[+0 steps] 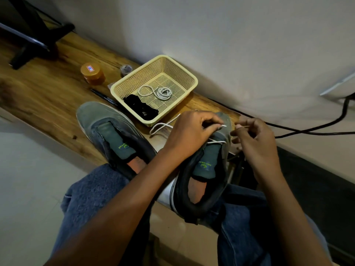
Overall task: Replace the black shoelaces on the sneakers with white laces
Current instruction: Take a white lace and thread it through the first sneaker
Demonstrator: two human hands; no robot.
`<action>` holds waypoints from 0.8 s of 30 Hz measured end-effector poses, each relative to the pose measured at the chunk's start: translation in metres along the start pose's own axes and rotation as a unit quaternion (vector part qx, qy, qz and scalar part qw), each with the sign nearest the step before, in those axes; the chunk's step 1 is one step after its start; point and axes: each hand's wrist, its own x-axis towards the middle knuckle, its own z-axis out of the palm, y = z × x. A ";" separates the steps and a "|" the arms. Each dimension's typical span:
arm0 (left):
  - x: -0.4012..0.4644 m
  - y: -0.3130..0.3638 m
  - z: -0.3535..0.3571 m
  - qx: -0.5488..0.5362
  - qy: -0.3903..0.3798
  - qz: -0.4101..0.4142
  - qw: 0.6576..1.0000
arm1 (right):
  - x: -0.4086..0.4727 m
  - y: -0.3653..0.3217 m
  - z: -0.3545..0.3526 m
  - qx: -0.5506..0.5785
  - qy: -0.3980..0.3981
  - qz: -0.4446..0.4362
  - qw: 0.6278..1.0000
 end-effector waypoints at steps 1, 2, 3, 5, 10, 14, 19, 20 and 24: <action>0.000 -0.001 0.000 0.006 -0.027 -0.021 0.999 | 0.000 0.002 -0.002 -0.027 0.003 0.012 1.000; -0.001 -0.002 0.000 0.019 -0.058 -0.039 0.997 | -0.002 0.003 -0.004 -0.051 -0.003 0.024 0.998; -0.002 -0.003 0.001 0.034 -0.086 -0.053 0.994 | -0.004 0.002 -0.005 -0.071 -0.017 0.038 0.997; -0.006 -0.004 0.005 0.073 -0.120 -0.066 0.988 | -0.007 0.001 -0.005 -0.099 -0.065 0.077 0.990; -0.008 0.001 0.004 0.133 -0.123 -0.089 0.980 | -0.007 0.006 -0.009 -0.090 -0.170 0.154 0.969; -0.010 0.006 0.005 0.175 -0.115 -0.085 0.974 | -0.006 0.010 -0.012 -0.031 -0.155 0.169 0.973; -0.011 0.003 0.011 0.200 -0.097 -0.073 0.972 | -0.011 0.011 -0.015 0.035 -0.153 0.176 0.972; -0.012 0.003 0.013 0.209 -0.102 -0.066 0.970 | -0.012 0.011 -0.016 0.045 -0.154 0.180 0.971; -0.013 0.002 0.022 0.251 -0.106 -0.040 0.961 | -0.013 0.013 -0.014 0.069 -0.141 0.189 0.969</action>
